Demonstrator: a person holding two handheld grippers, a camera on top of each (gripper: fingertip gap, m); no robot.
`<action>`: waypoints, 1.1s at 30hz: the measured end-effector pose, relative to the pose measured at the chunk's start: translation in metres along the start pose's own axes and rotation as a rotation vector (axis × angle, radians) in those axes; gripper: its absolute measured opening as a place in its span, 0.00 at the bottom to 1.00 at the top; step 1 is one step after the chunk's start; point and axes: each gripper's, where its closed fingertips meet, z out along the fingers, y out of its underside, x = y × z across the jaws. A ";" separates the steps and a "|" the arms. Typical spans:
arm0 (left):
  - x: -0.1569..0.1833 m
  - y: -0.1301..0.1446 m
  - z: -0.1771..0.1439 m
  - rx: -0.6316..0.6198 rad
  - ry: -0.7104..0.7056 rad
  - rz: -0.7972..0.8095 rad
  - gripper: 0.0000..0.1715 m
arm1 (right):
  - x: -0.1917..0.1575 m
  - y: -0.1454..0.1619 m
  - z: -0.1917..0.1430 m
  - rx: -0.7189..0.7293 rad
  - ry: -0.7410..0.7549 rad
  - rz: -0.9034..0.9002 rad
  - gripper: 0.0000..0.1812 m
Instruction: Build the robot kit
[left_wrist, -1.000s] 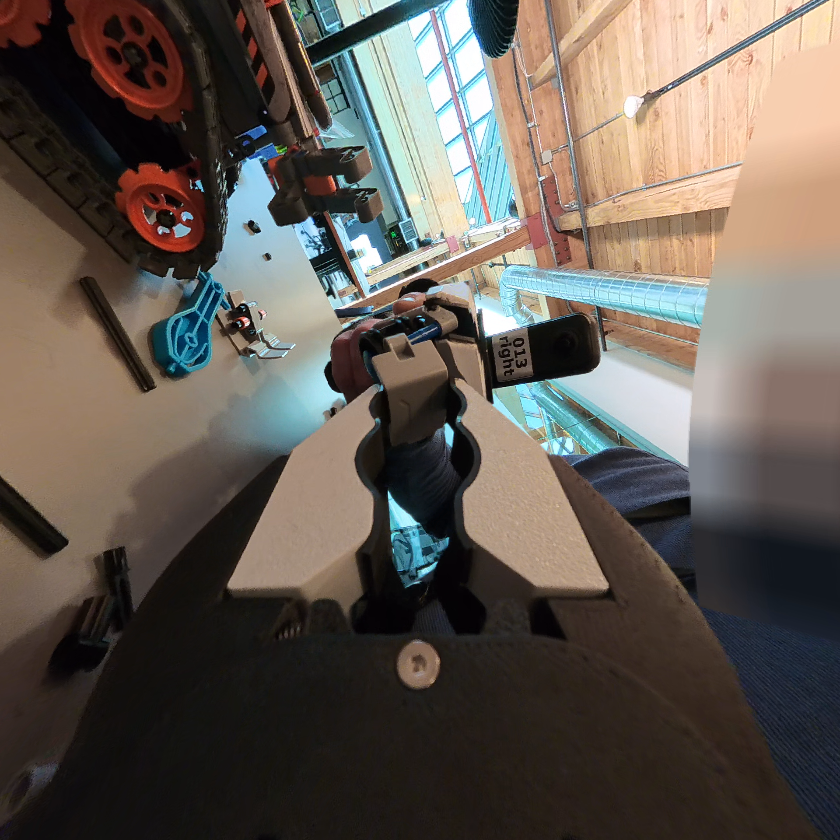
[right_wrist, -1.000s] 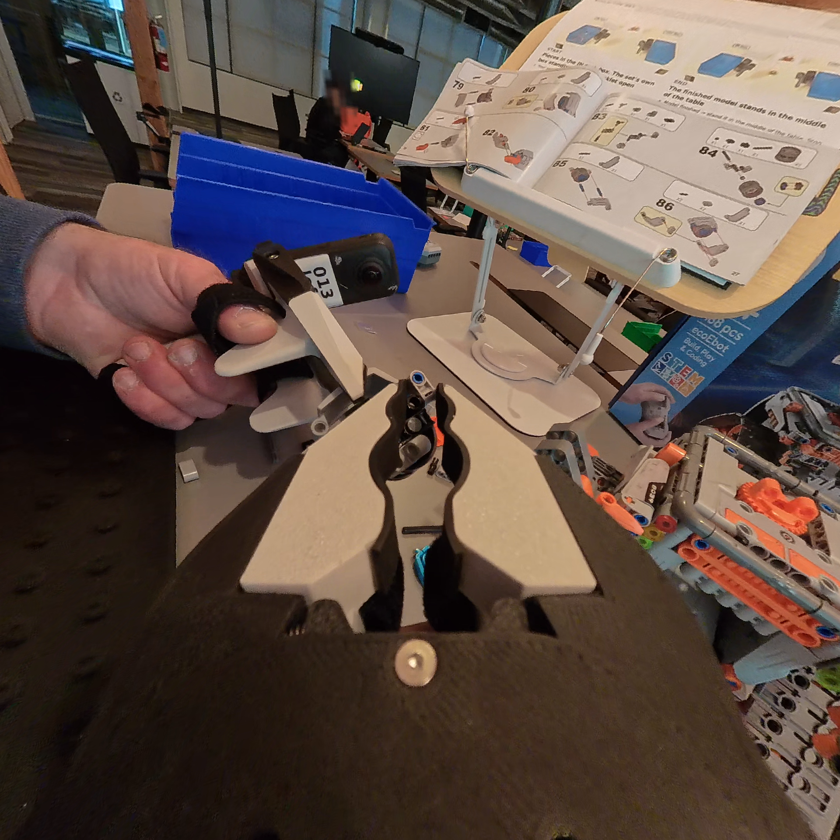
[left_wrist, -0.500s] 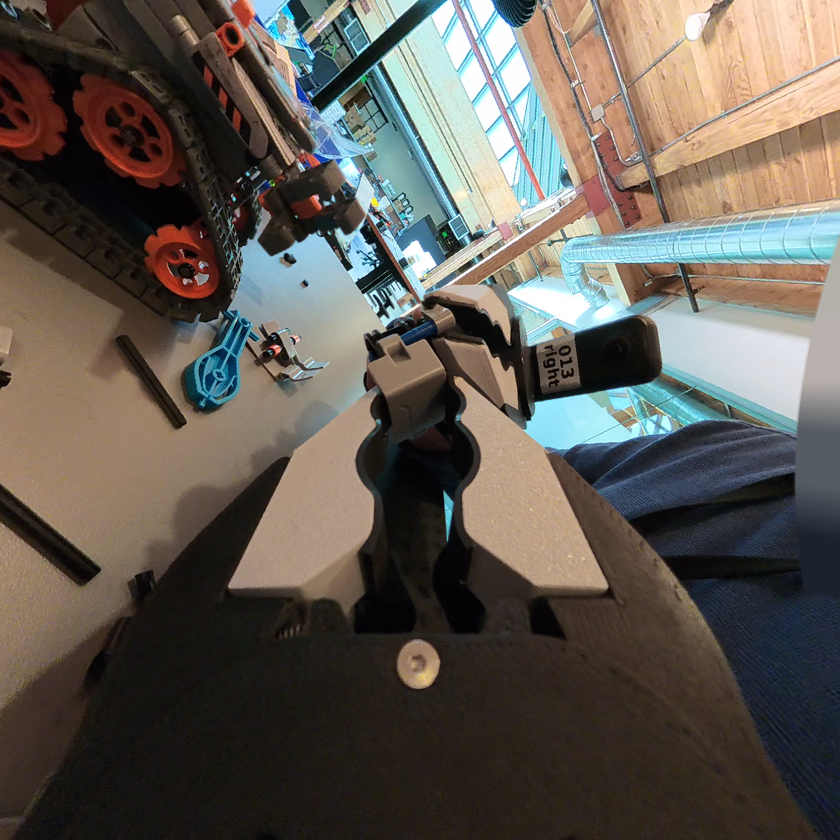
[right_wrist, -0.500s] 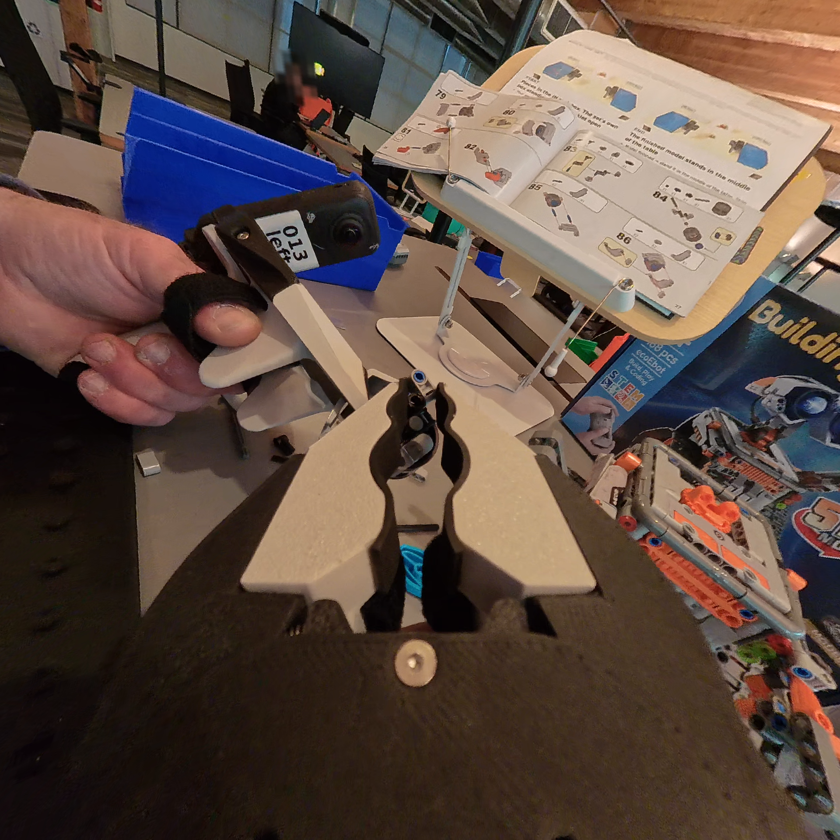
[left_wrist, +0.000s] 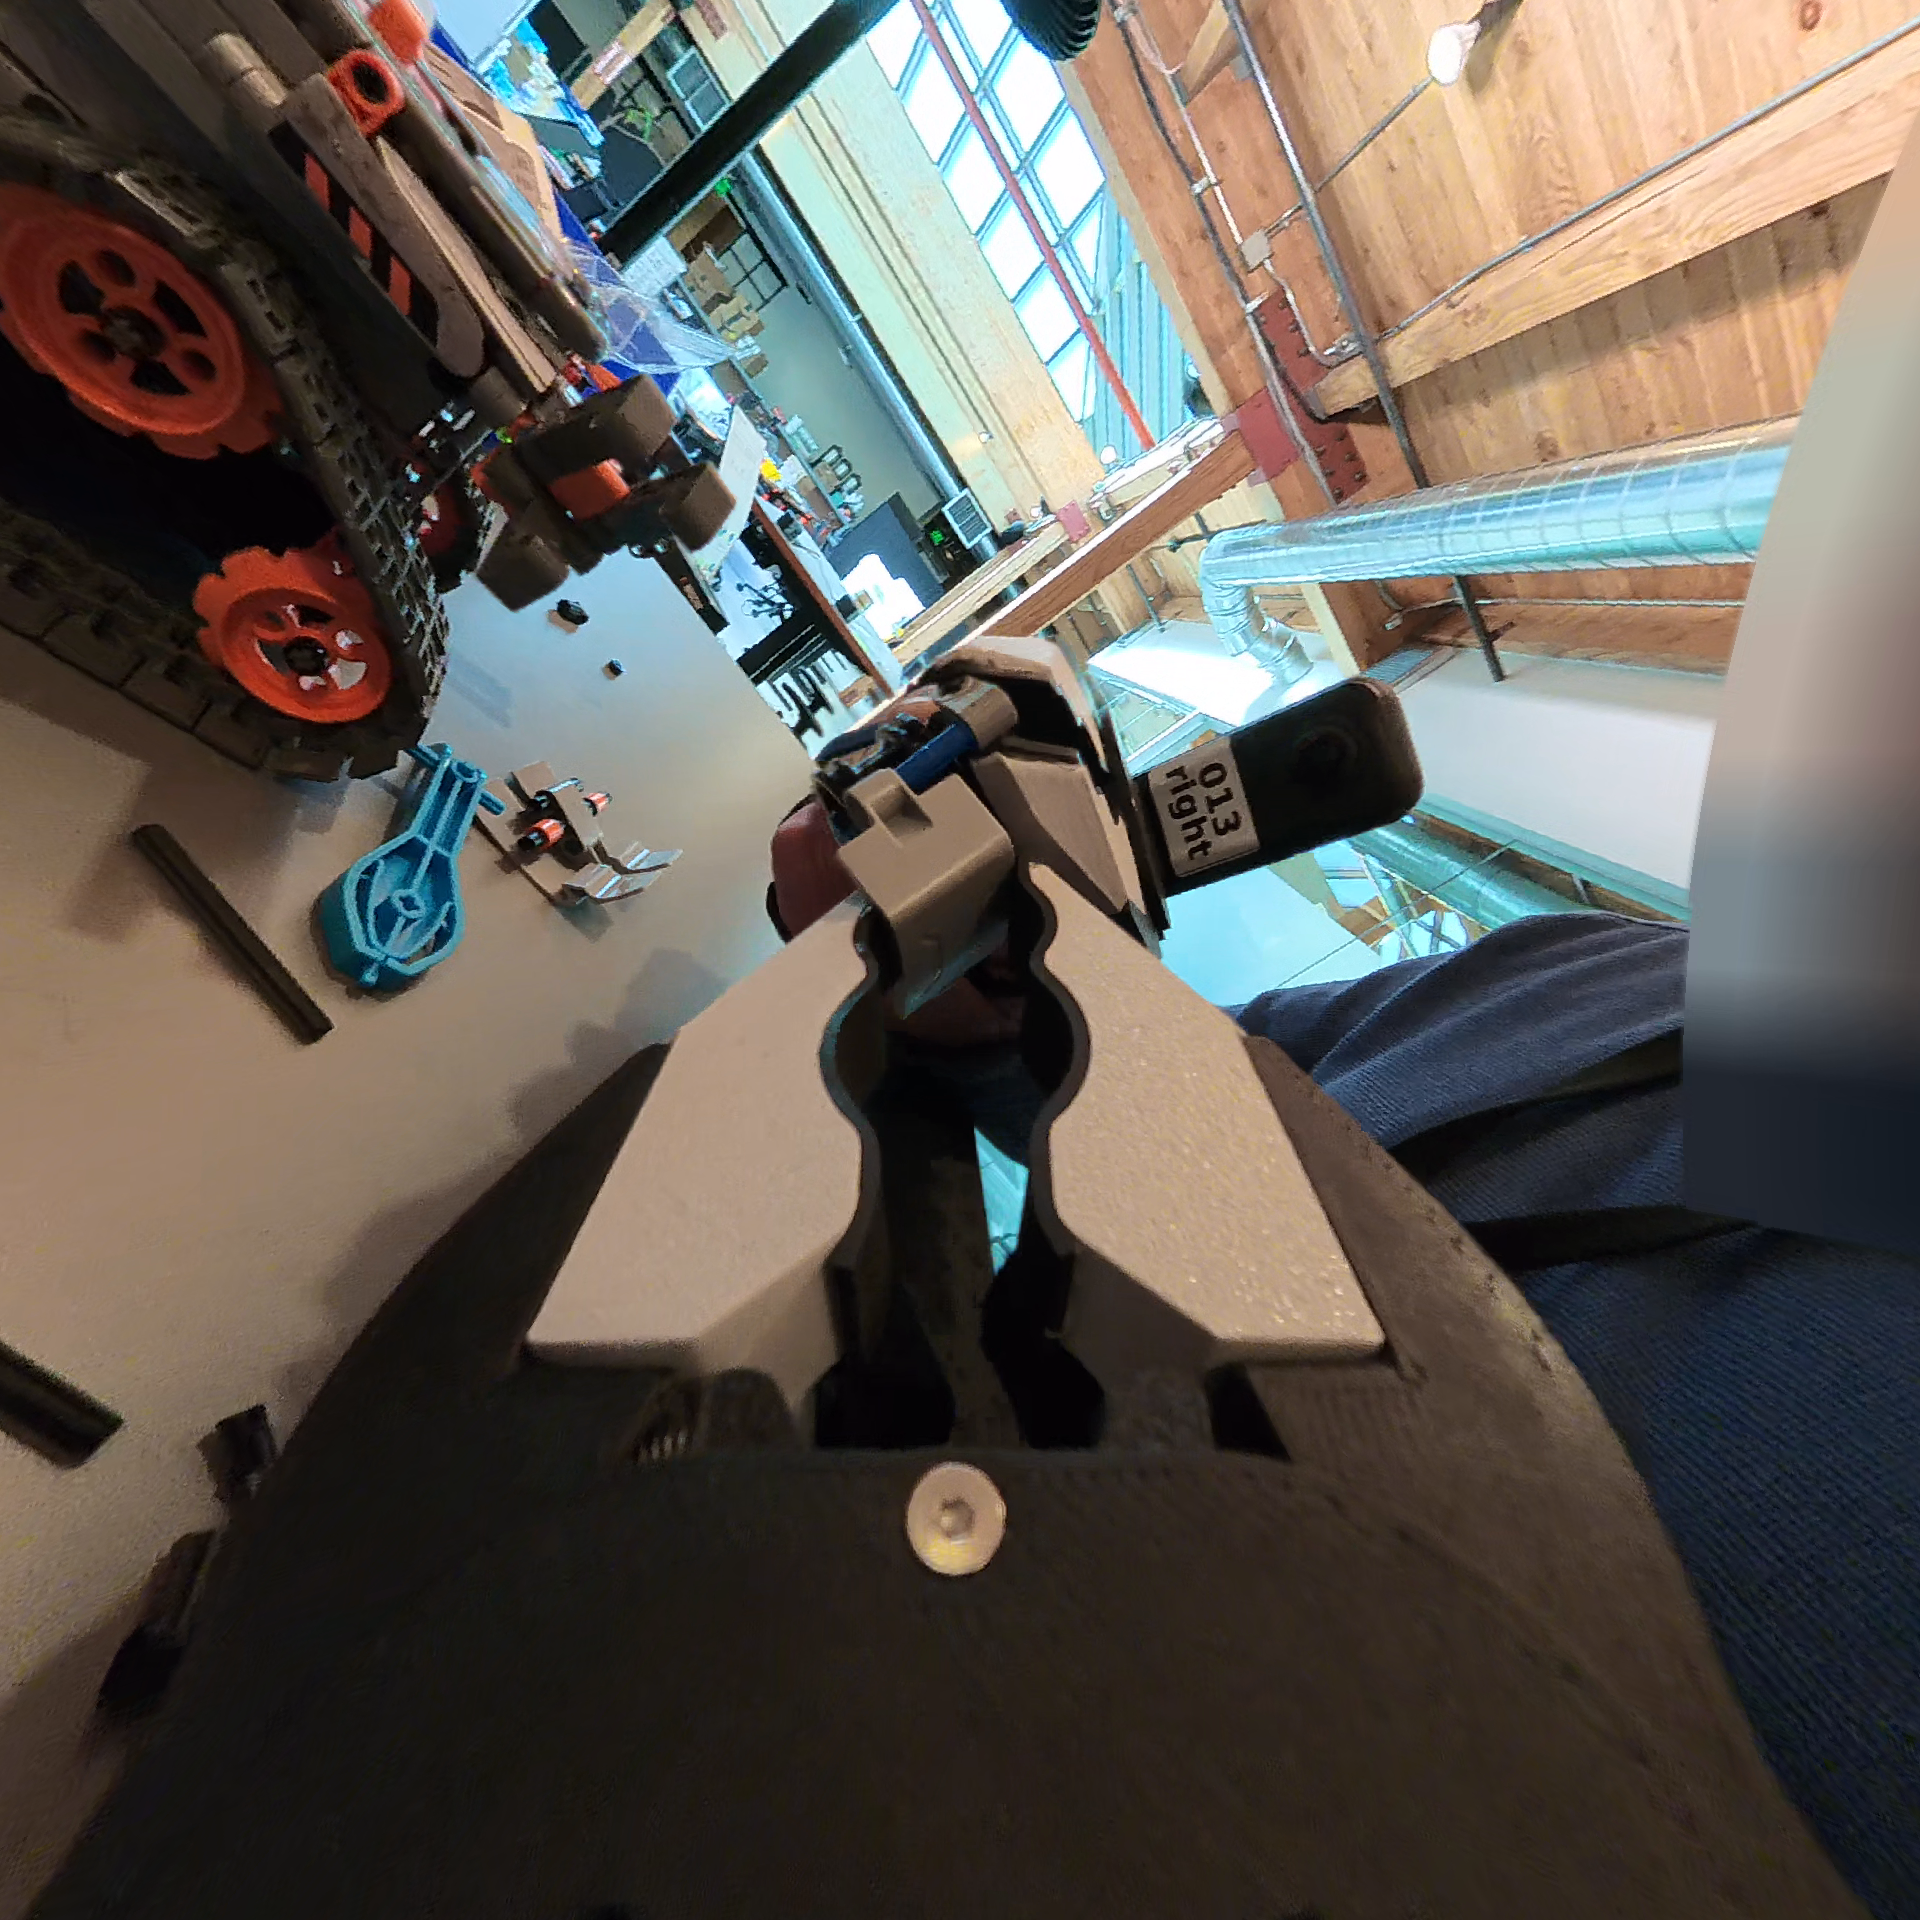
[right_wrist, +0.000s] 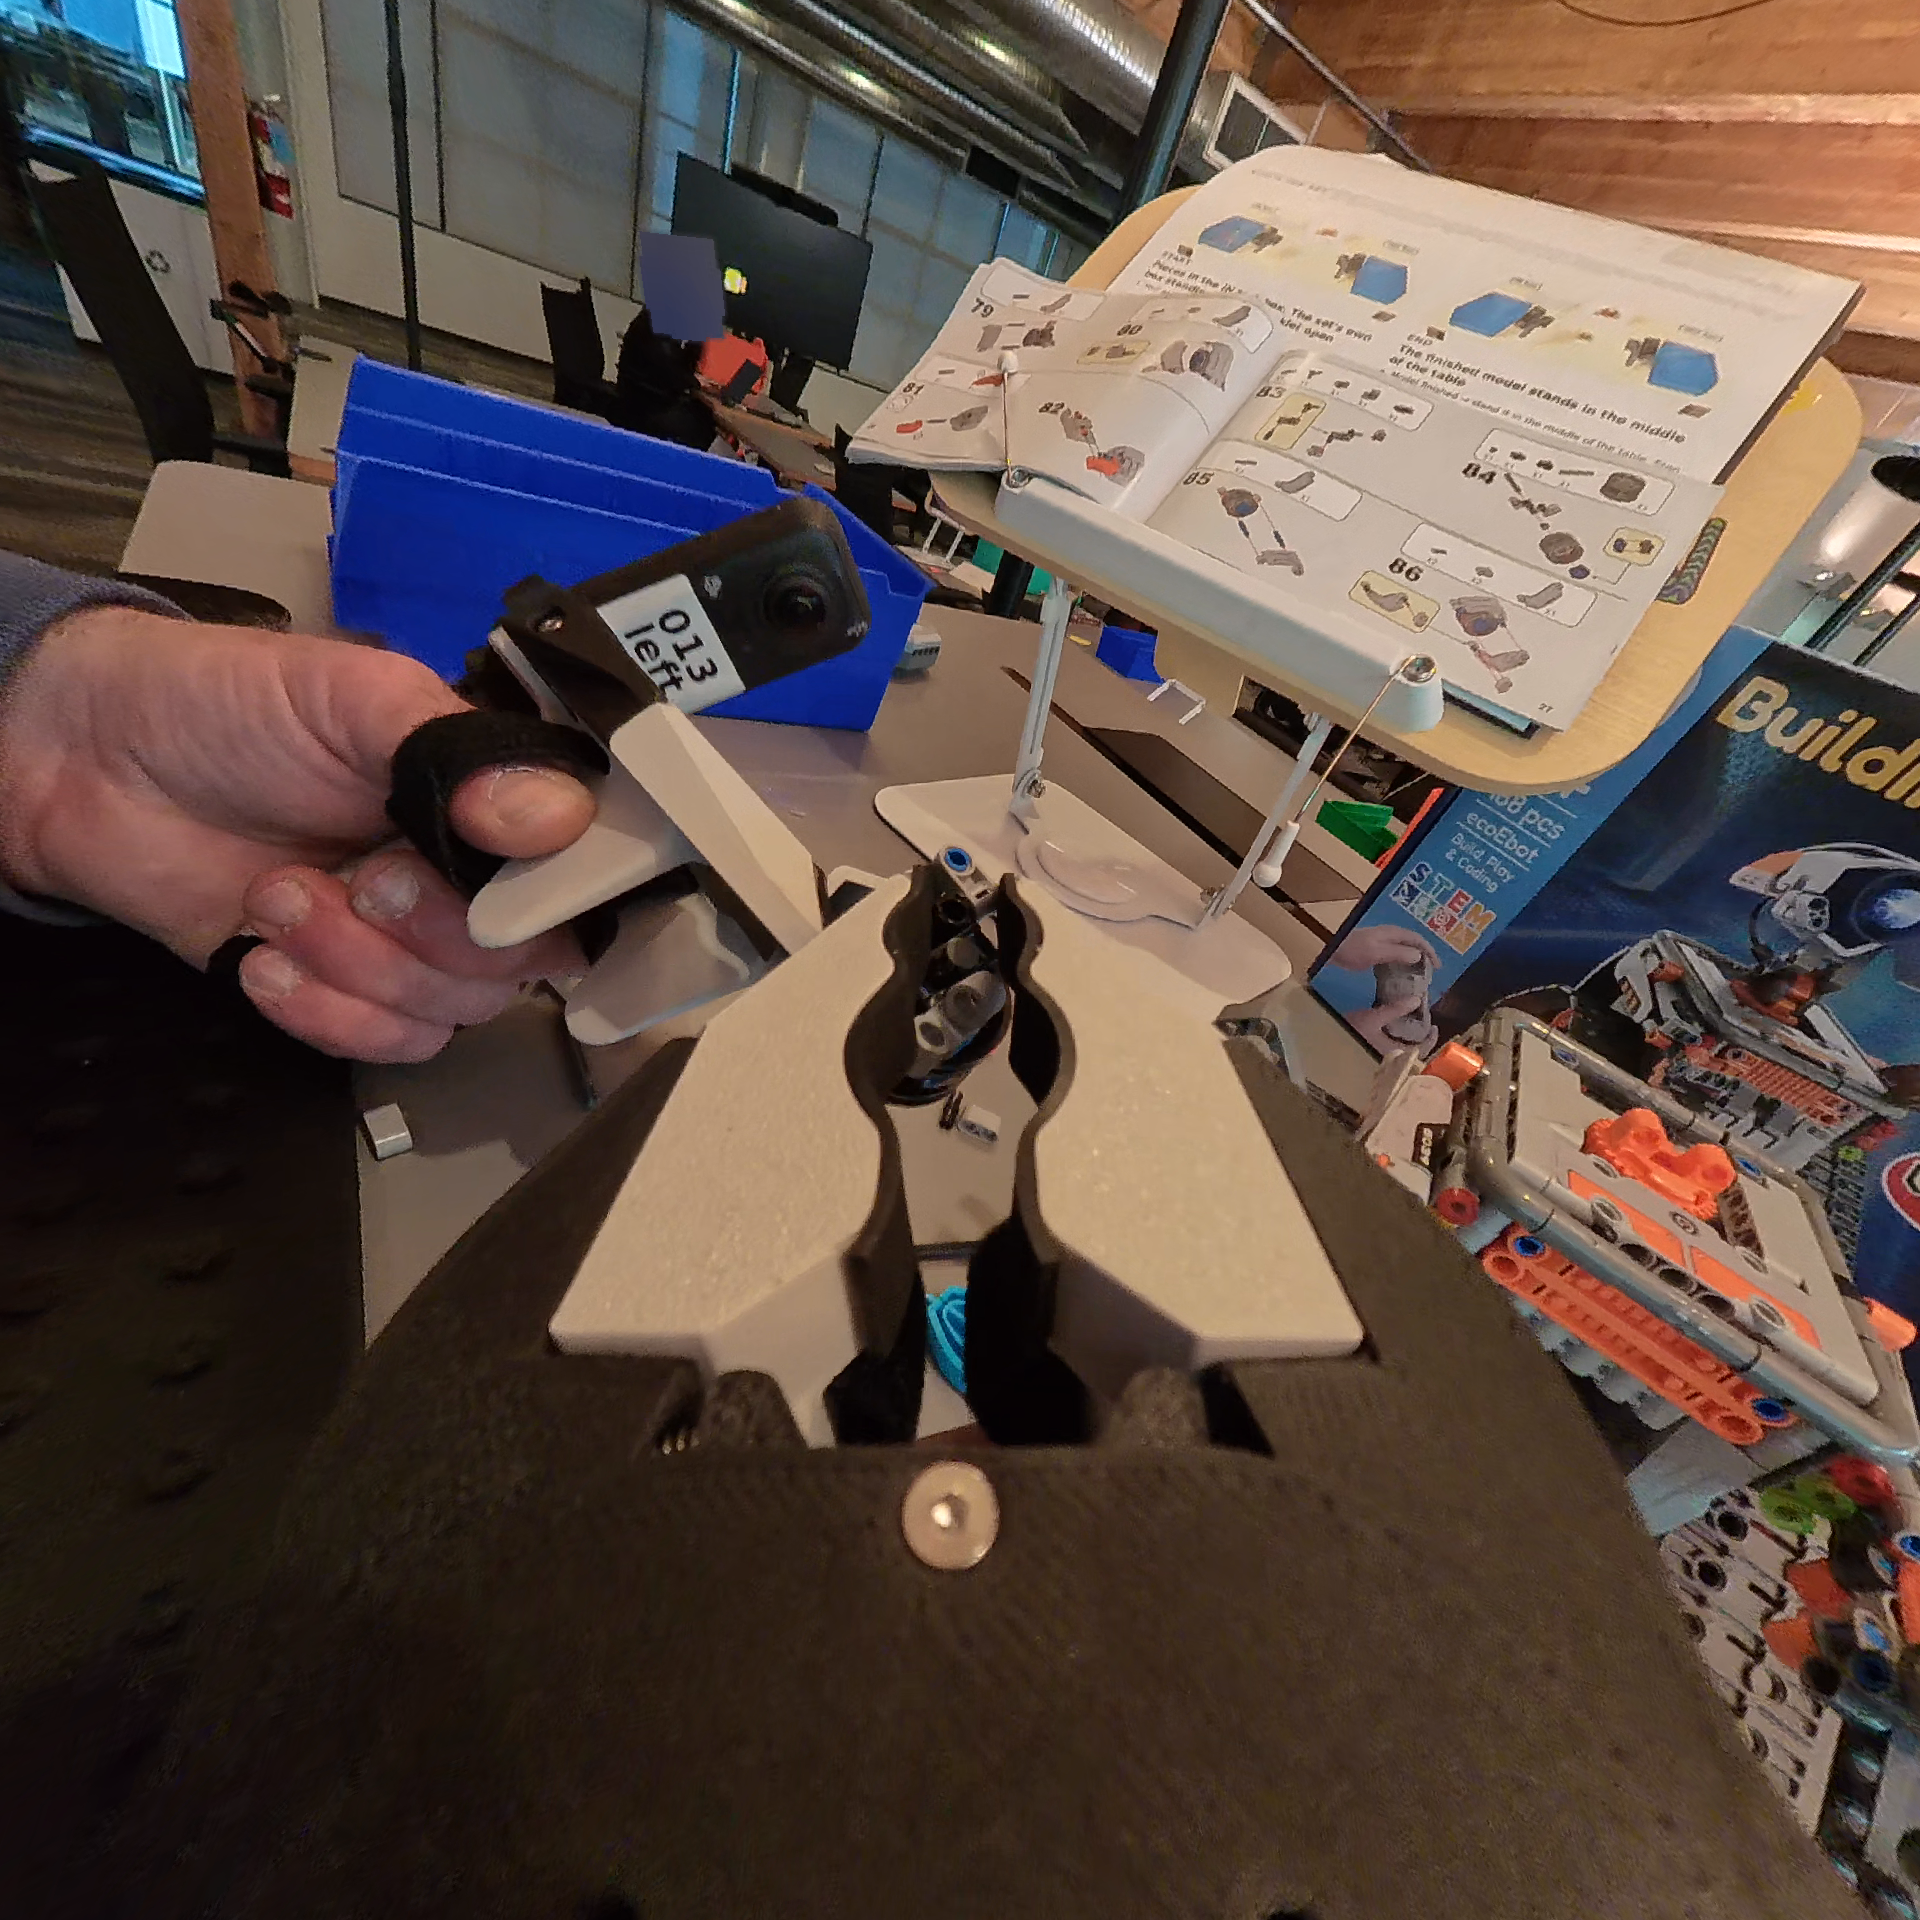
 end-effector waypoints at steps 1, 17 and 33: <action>0.002 -0.001 0.001 0.004 0.017 -0.009 0.10 | 0.000 -0.002 -0.001 0.011 0.000 0.002 0.05; 0.009 -0.004 0.002 0.003 0.091 -0.041 0.10 | 0.006 -0.007 -0.010 0.037 -0.068 0.036 0.05; -0.037 0.047 0.005 -0.372 -0.115 -0.145 0.09 | -0.011 0.055 -0.013 -0.241 -0.191 0.080 0.05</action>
